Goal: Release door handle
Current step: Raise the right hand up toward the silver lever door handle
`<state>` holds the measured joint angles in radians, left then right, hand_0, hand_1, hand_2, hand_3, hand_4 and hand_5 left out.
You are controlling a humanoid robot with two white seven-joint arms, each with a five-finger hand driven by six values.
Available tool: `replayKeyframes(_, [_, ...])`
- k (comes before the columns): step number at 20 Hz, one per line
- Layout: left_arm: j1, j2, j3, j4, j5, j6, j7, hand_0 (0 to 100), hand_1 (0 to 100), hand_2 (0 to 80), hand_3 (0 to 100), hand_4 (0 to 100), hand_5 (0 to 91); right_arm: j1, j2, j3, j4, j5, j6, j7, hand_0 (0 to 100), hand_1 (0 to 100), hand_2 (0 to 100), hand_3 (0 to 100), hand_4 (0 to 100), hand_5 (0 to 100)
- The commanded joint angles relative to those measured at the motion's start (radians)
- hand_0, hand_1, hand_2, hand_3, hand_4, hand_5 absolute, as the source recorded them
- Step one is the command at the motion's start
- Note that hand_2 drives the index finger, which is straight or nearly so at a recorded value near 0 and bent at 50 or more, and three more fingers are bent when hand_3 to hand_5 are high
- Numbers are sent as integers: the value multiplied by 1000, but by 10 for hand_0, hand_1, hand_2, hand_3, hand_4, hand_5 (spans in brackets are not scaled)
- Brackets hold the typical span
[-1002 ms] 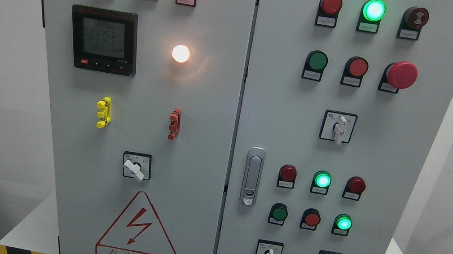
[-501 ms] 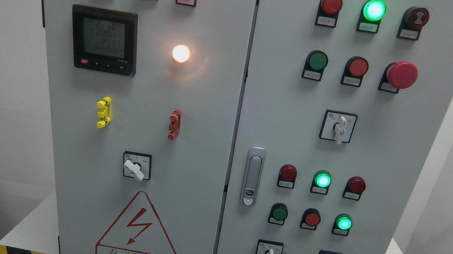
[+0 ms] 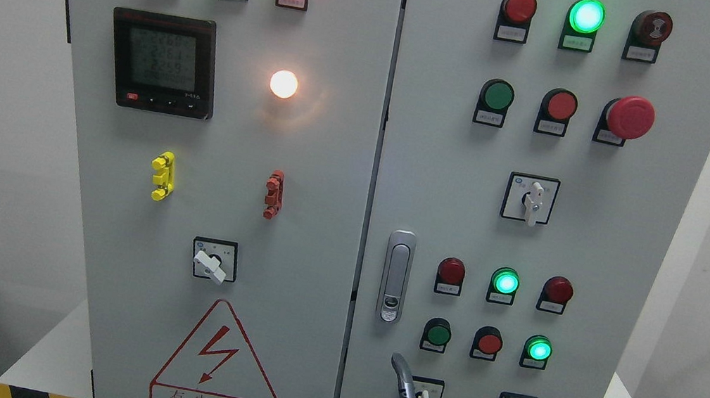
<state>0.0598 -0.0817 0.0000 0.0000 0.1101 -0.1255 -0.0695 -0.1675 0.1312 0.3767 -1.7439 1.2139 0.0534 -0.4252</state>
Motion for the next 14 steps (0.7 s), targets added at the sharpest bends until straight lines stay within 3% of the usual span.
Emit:
replayKeyframes(1, [0,0,-12,-15,0,0,0,120,389,0,0,0,0,-90,2,22,118,47,23,8,327,452,116,1000,1000,995])
replayKeyframes(4, [0,0,-12,-15,0,0,0,120,389,0,0,0,0,-99,2,-8,118,46,55,46,329,449,150,1000,1000,996])
replayKeyframes(10, [0,-1,-12,-15,0,0,0,120,389,0,0,0,0,-109,2,-47,113,45,65,51,342,430,189,1000,1000,996])
replayKeyframes(14, [0,0,-12,-15,-1,0,0,120,389,0,0,0,0,-136,2,-64,116,44,77,82,348,421,191,1000,1000,995])
